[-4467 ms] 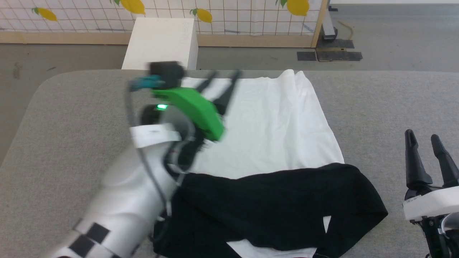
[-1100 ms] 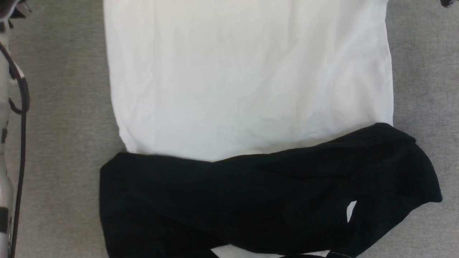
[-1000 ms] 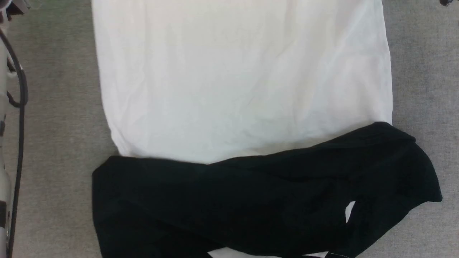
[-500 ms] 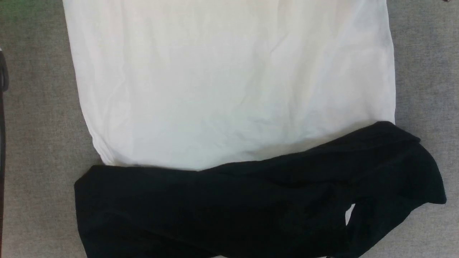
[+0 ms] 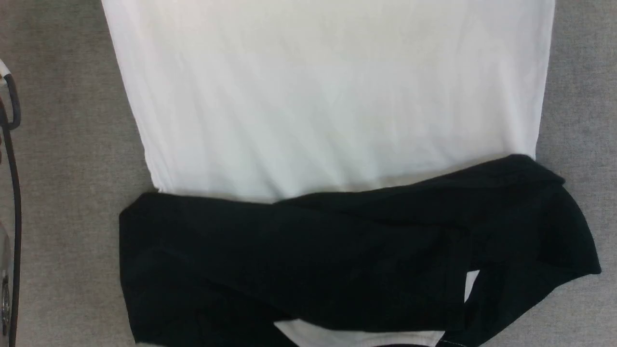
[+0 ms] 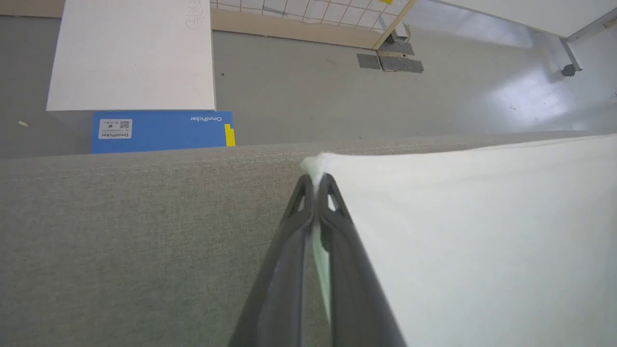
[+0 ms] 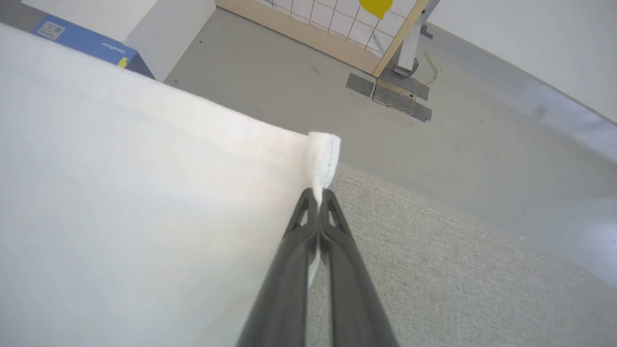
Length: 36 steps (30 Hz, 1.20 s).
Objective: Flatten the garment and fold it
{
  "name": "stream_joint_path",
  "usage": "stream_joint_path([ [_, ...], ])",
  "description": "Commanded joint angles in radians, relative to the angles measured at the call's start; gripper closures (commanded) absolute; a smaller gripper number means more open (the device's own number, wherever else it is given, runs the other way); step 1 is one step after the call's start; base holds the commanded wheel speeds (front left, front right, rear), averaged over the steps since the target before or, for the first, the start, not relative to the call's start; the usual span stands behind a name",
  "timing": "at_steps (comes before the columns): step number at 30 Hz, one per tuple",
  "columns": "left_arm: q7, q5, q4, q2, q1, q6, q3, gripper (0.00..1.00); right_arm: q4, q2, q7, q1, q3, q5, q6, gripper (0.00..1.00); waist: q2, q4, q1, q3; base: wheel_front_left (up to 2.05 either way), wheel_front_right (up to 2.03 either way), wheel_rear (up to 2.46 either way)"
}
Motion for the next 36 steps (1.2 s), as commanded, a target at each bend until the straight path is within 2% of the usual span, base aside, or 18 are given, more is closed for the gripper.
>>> stream_joint_path([
  [1,-0.04,0.014,0.001,0.006,-0.013,-0.013,0.008,1.0,0.006,-0.005,-0.029,-0.03,-0.009,-0.016,-0.001,1.0,-0.0001,0.014,0.0,-0.015,0.0,0.0,0.0],
  [8,-0.209,0.028,0.038,0.018,-0.037,-0.049,0.0,1.0,0.046,0.004,-0.134,-0.06,-0.019,-0.07,-0.001,1.0,-0.0001,0.031,0.0,-0.048,0.0,0.0,0.0],
  [16,-0.313,-0.038,0.033,0.008,0.048,-0.056,-0.102,1.0,0.098,0.003,-0.189,0.017,0.014,-0.032,-0.001,1.0,-0.0001,0.057,0.0,-0.171,0.0,0.0,0.0],
  [21,-0.386,-0.102,-0.013,0.019,0.209,-0.056,-0.196,1.0,0.095,-0.023,-0.223,0.152,0.044,0.038,-0.001,1.0,-0.0001,0.079,0.0,-0.307,0.0,0.0,0.0],
  [27,-0.483,-0.156,-0.04,0.024,0.388,-0.056,-0.243,1.0,0.056,-0.047,-0.256,0.368,0.049,0.132,-0.001,1.0,-0.0001,0.097,0.0,-0.472,0.0,0.0,0.0],
  [32,-0.535,-0.181,-0.067,0.022,0.525,-0.056,-0.279,1.0,0.003,-0.054,-0.271,0.546,0.007,0.189,-0.001,1.0,-0.0001,0.107,0.0,-0.575,0.0,0.0,0.0],
  [36,-0.573,-0.206,-0.089,0.015,0.622,-0.056,-0.28,1.0,-0.061,-0.049,-0.261,0.671,-0.049,0.207,-0.001,1.0,-0.0001,0.114,0.0,-0.615,0.0,0.0,0.0],
])
